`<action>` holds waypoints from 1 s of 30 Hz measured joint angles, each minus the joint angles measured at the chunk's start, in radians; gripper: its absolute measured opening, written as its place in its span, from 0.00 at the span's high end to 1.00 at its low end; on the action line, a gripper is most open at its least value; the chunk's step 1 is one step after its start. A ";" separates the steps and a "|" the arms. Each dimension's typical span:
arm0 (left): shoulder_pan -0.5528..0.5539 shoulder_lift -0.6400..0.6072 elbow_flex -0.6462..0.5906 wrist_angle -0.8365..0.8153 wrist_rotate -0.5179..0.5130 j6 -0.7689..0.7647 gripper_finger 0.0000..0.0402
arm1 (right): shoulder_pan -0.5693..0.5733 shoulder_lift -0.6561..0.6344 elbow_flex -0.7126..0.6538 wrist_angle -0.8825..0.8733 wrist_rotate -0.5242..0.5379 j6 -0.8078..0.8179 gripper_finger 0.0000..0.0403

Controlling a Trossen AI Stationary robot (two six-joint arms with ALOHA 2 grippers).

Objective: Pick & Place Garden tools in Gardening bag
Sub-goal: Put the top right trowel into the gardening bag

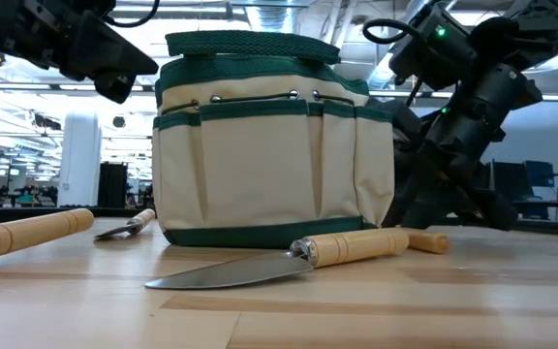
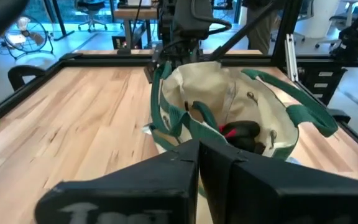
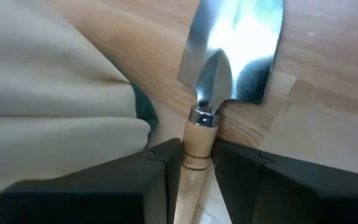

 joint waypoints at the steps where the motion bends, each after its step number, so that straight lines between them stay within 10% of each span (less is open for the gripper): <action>1: 0.000 0.000 0.000 0.007 0.000 0.000 0.99 | 0.000 0.000 0.000 -0.001 -0.001 -0.011 0.79; 17: 0.000 0.000 0.000 0.030 0.003 0.000 0.99 | -0.022 -0.019 0.000 -0.043 -0.053 -0.044 0.79; 30: 0.000 0.000 0.000 0.031 -0.001 0.000 0.99 | -0.020 -0.170 0.000 -0.490 -0.052 -0.046 0.79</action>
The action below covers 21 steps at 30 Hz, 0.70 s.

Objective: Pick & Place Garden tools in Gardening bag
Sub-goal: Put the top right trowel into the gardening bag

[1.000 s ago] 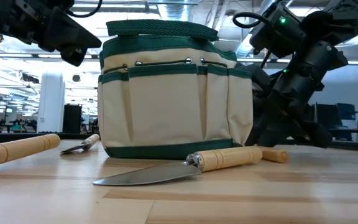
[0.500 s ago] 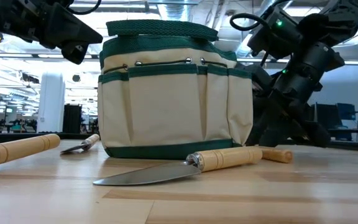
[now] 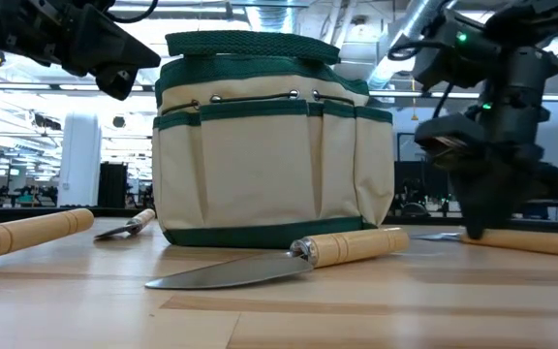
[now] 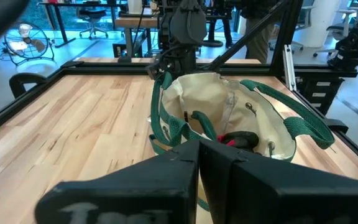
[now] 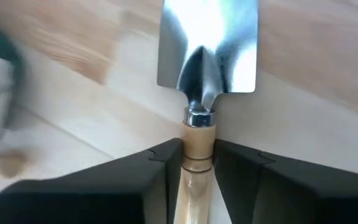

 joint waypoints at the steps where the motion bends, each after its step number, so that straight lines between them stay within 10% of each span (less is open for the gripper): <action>1: 0.000 0.000 0.000 0.000 0.000 0.000 0.99 | 0.000 -0.006 0.000 -0.020 0.003 -0.002 0.79; 21: 0.000 0.000 0.000 0.007 0.004 -0.007 0.99 | -0.001 -0.014 -0.003 -0.038 0.005 -0.015 0.82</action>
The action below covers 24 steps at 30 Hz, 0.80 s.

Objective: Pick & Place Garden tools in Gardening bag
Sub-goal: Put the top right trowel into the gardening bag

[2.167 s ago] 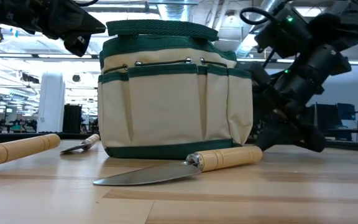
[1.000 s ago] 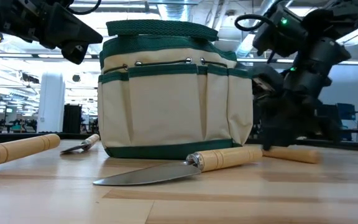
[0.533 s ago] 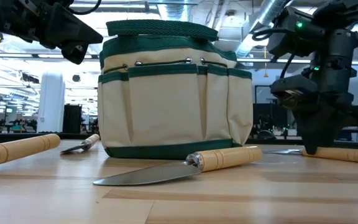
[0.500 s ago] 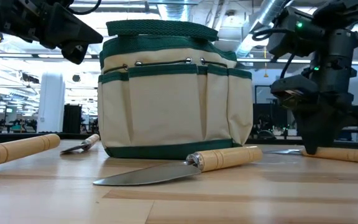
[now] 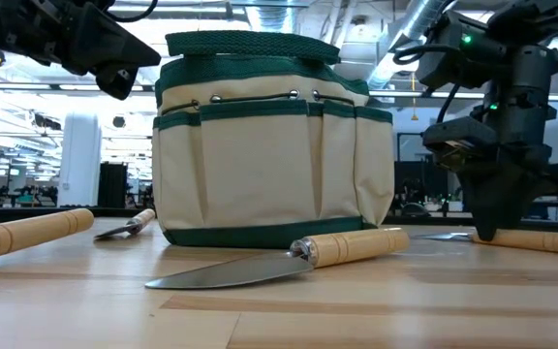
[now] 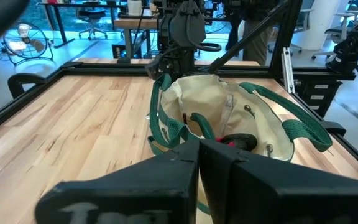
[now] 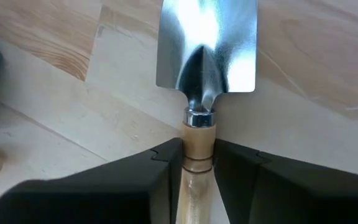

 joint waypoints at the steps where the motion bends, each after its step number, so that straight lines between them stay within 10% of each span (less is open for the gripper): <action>1: 0.000 0.000 0.000 0.000 0.000 0.000 0.99 | 0.000 0.000 0.000 -0.003 0.000 -0.008 0.83; 24: 0.000 0.000 0.000 0.004 -0.005 0.000 0.99 | 0.036 -0.110 0.079 -0.168 0.138 -0.178 0.88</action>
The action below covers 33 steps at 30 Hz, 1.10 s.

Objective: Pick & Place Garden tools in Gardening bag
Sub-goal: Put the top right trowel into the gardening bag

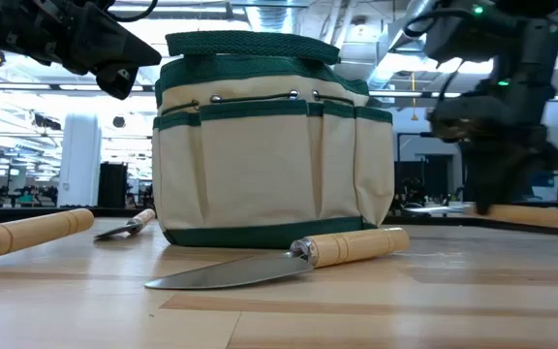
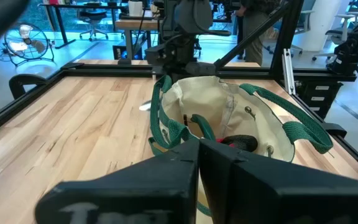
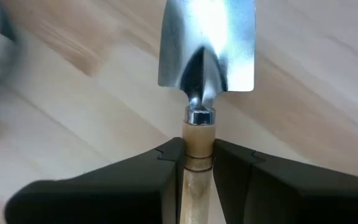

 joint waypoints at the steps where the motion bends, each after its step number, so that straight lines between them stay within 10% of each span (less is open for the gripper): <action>1: 0.000 0.000 0.000 0.000 0.000 0.000 0.99 | 0.002 -0.008 0.003 -0.021 0.008 0.000 0.88; 19: 0.000 0.000 0.000 0.020 0.002 -0.060 0.99 | 0.086 -0.186 0.264 -0.159 0.211 -0.137 0.88; 33: 0.015 0.000 0.028 0.266 0.005 -0.278 0.91 | 0.060 0.059 0.610 -0.156 0.380 -0.705 0.88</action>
